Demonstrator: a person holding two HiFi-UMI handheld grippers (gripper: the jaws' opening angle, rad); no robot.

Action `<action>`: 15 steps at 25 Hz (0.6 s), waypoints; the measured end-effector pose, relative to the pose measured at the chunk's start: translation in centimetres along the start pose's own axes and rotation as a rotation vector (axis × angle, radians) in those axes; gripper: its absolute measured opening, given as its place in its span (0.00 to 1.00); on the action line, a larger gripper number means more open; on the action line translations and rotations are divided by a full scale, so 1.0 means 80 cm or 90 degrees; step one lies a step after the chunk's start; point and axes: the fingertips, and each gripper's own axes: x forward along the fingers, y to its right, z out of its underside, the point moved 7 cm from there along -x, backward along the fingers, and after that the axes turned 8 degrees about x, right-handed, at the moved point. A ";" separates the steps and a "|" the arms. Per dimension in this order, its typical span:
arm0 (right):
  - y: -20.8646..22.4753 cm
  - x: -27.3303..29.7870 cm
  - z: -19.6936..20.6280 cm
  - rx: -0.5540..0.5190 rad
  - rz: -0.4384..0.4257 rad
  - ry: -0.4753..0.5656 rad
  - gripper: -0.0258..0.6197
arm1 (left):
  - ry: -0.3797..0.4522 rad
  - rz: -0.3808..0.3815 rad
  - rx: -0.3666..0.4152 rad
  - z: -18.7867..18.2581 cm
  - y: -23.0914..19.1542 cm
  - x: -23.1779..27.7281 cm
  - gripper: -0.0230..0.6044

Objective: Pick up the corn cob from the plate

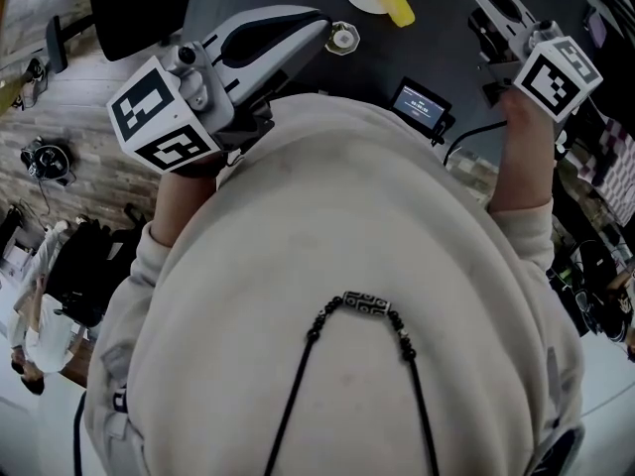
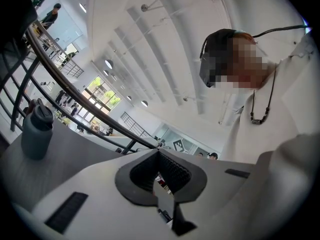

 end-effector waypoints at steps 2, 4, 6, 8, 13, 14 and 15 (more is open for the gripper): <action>0.001 0.007 0.002 0.000 0.003 -0.010 0.06 | 0.001 -0.001 -0.003 0.000 -0.002 -0.002 0.04; 0.009 0.013 0.007 0.008 0.009 -0.017 0.06 | 0.000 -0.001 -0.008 0.001 -0.006 -0.004 0.04; 0.018 0.017 0.014 0.016 0.018 -0.026 0.06 | 0.001 -0.001 -0.014 0.003 -0.009 -0.004 0.04; 0.024 0.023 0.019 0.017 0.025 -0.036 0.06 | 0.000 -0.001 -0.016 0.005 -0.011 -0.005 0.04; 0.033 0.036 0.028 0.019 0.047 -0.063 0.06 | -0.001 -0.006 -0.024 0.008 -0.014 -0.009 0.04; 0.036 0.039 0.030 0.022 0.049 -0.068 0.06 | -0.001 -0.008 -0.027 0.009 -0.015 -0.010 0.04; 0.040 0.043 0.033 0.025 0.051 -0.073 0.07 | 0.000 -0.010 -0.028 0.009 -0.016 -0.012 0.04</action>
